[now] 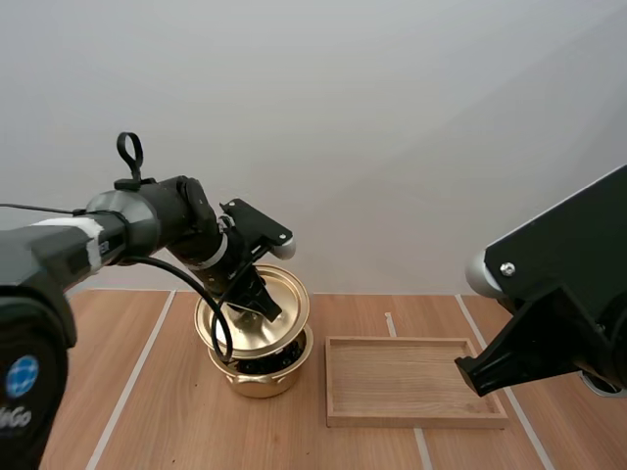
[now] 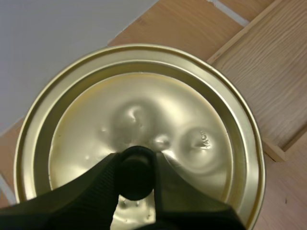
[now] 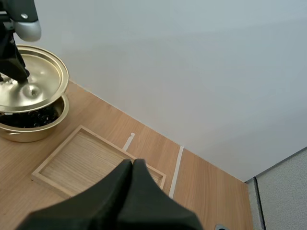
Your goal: Open the lid, put the grape in the pot, and close it
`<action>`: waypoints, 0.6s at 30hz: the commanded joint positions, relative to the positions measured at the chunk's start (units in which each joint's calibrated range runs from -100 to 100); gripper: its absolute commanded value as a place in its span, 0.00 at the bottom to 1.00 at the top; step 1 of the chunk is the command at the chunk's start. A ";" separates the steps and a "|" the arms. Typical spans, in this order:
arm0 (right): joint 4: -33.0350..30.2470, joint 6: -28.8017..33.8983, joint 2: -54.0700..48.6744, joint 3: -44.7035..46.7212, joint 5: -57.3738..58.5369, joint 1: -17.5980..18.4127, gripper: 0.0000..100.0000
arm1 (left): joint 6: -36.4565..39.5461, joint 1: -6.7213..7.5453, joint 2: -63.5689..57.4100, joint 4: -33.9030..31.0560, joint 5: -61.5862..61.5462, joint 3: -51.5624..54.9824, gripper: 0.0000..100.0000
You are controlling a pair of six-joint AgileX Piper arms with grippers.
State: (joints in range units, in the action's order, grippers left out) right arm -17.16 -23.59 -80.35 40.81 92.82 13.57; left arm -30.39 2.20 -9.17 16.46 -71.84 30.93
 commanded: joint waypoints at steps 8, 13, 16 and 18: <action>-0.56 0.03 -0.54 -0.31 0.33 -0.71 0.00 | -1.75 0.04 7.52 1.93 4.49 0.51 0.00; -0.68 0.03 -0.54 -0.31 0.33 -0.71 0.00 | -2.00 0.04 8.97 2.06 4.49 0.51 0.06; -0.68 0.03 -0.54 -0.31 0.33 -0.71 0.00 | -2.14 0.04 9.13 2.14 4.49 0.53 0.40; -0.68 0.03 -0.54 -0.31 0.16 -0.71 0.00 | -2.14 0.04 9.13 2.14 4.34 0.53 0.77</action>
State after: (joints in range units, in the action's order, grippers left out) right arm -17.28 -23.59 -80.35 40.81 92.82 13.18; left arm -32.35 2.20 -0.18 17.30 -68.28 31.35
